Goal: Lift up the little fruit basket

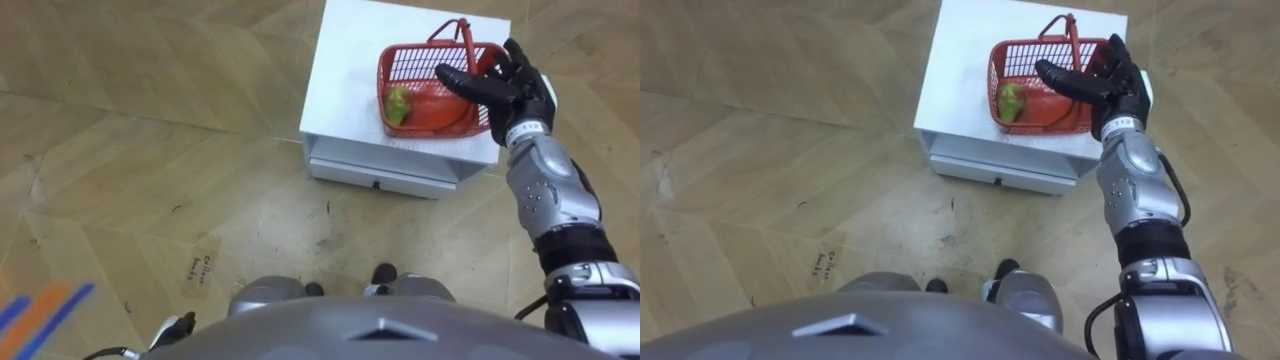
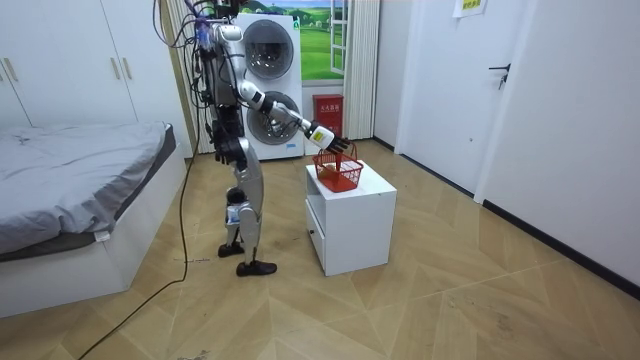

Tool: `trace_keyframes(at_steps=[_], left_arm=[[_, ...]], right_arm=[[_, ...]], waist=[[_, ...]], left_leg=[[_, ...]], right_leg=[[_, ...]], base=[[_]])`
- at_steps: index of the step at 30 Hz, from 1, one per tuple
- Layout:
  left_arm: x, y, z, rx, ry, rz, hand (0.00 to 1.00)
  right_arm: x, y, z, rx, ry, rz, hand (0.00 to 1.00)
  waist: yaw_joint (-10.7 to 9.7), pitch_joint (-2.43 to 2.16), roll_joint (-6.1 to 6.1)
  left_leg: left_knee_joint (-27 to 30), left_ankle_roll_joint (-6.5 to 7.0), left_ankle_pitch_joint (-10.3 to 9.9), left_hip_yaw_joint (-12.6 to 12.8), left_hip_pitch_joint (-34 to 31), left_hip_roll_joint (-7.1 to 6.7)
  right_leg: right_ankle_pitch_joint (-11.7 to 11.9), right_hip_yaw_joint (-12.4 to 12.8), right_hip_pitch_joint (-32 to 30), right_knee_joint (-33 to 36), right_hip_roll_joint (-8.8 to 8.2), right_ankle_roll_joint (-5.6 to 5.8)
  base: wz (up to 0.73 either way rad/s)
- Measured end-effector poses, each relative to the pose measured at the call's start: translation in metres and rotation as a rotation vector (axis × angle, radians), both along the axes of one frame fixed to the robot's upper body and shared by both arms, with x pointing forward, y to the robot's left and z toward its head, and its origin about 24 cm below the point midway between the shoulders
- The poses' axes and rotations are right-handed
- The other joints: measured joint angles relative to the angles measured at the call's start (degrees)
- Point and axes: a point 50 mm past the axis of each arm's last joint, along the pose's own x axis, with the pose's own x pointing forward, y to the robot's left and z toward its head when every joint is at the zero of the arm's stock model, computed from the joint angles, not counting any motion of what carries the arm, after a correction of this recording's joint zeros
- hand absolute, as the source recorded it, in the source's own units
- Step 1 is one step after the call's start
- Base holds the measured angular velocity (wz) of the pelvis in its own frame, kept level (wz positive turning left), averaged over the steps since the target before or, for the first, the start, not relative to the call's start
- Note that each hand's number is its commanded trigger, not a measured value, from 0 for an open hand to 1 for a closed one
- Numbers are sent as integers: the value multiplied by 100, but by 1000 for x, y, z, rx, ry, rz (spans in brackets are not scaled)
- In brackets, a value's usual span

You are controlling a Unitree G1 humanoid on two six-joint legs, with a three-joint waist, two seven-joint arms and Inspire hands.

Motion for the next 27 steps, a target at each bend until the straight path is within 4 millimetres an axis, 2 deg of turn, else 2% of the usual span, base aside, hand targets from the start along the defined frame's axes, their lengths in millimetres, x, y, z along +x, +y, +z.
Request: trace_keyframes(at_steps=[9,14,16,17,19,21,24,25,27], left_arm=[[1,0,0,-6,-16,6,0],[-1,0,0,-4,-9,8,0],[0,2,0,1,-12,18,0],[0,3,0,2,-14,21,0],[0,3,0,4,-15,26,0],[0,2,0,3,-20,33,0],[-1,4,1,17,-39,43,0],[0,5,2,23,-51,55,0],[2,9,3,35,-66,74,0]], right_arm=[[-2,-3,-1,-26,-12,-20,0],[-1,-12,5,-183,-6,-32,0],[2,-13,16,-257,-47,-39,0],[2,-14,19,-274,-58,-41,0],[0,-14,27,-335,-97,-39,0],[-3,-17,31,-372,-111,-58,0],[-12,-22,34,-439,-122,-102,0],[-17,-23,37,-470,-131,-113,0],[-24,-28,42,-524,-146,-143,0]], waist=[[-13,7,2],[-38,31,-38],[-58,61,-119],[-75,55,-144],[-179,4,-252],[-224,-3,-295],[-212,-21,-319],[-263,-37,-321],[-335,-37,-325]], left_leg=[[-5,0,0,38,-1,3],[-19,-2,2,54,46,6],[-47,-9,6,103,74,22],[-58,-13,8,102,77,24],[-90,-24,15,104,99,30],[-124,-24,15,130,230,35],[-310,-25,14,248,485,57],[-340,-25,13,259,516,57],[-370,-25,13,267,564,59]], right_leg=[[0,2,2,-23,5,0],[-1,21,9,-18,2,0],[-2,63,20,-7,-5,-4],[-1,68,19,-8,-3,-5],[-3,103,23,-10,13,-8],[-3,147,112,-26,63,-8],[-3,301,275,-94,123,-6],[-3,310,288,-96,131,-6],[-3,309,329,-103,139,-5]], base=[[0],[-1],[-10],[-4],[0],[-11],[-23],[-14],[-2]])
